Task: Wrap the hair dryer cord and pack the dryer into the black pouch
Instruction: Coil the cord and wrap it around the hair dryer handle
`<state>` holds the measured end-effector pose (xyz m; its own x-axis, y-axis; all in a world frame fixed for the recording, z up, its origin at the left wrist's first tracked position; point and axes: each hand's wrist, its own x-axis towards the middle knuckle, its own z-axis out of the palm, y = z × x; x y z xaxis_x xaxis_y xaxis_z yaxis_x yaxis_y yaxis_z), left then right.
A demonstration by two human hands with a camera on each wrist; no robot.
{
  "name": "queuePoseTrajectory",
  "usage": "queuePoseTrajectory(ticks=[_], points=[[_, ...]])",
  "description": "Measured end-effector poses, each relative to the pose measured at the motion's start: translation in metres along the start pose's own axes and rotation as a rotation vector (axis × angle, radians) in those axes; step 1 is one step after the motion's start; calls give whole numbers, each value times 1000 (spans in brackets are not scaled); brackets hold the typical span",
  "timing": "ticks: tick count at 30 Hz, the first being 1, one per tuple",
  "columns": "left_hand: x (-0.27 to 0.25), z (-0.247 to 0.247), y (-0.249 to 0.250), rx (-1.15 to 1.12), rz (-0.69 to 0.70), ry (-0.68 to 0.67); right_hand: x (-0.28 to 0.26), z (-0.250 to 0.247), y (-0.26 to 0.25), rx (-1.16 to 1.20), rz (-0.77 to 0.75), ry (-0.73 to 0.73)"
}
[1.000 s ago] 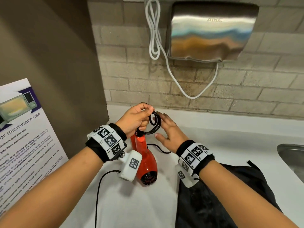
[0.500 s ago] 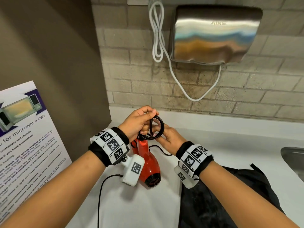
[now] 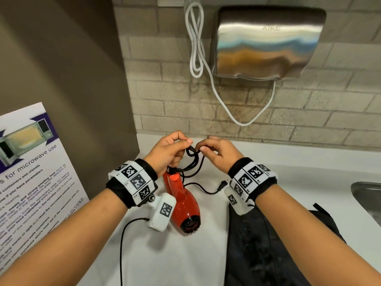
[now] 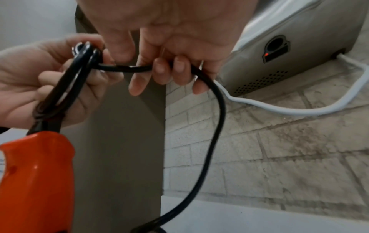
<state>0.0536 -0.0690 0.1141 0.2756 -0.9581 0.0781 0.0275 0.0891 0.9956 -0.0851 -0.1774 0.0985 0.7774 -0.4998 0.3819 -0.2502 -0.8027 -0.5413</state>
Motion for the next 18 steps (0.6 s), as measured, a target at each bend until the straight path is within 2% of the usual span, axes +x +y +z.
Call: queuePoseTrajectory(ticks=[2, 7, 14, 18], points=[[0, 0, 0, -12, -3, 0, 0, -8, -4, -47, 16, -17], [3, 5, 1, 43, -11, -3, 8, -20, -25, -338, 69, 172], [7, 11, 3, 138, -16, -32, 8, -27, -44, -415, 22, 294], [8, 15, 2, 184, 72, -38, 6, -30, -49, -474, 5, 318]])
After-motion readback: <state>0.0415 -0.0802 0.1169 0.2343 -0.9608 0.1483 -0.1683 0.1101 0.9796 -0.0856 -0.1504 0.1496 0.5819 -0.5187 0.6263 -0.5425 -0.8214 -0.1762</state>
